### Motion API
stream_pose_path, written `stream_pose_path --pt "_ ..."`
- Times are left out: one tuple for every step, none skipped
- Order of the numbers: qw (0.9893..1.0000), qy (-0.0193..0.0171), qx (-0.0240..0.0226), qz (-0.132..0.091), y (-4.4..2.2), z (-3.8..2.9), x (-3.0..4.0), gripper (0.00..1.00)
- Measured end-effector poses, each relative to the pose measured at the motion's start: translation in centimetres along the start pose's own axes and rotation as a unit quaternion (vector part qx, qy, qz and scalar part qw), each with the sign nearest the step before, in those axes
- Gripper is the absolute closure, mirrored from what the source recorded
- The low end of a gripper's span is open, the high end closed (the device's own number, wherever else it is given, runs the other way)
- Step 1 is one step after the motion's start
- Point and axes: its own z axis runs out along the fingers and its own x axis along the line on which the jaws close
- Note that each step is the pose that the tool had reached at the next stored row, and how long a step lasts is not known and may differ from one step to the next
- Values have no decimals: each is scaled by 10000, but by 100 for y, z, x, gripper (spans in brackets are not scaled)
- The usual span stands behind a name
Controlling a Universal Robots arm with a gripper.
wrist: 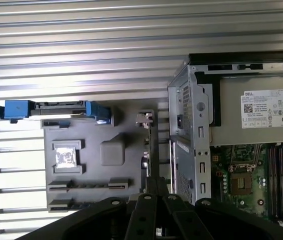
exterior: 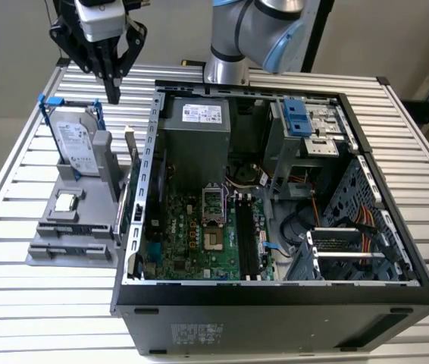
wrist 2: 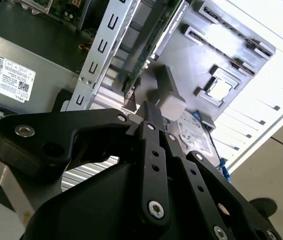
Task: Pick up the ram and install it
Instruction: 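Reach for the ram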
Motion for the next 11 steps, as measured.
stream_pose_path --pt "10000 2 0 0 0 0 7 100" --pt "10000 4 1 0 -1 0 13 100" --pt "10000 7 1 0 -1 1 18 100" --pt "10000 10 2 1 -1 -1 24 100" --pt "10000 12 2 1 -2 0 31 100" --pt "10000 15 2 0 -3 -1 37 100" --pt "10000 18 2 1 -3 -1 41 100" --pt "10000 20 2 1 -3 0 45 100" --pt "10000 24 3 1 -4 0 50 100" --pt "10000 26 3 1 -4 -1 55 100" --pt "10000 28 3 1 -4 0 61 100"
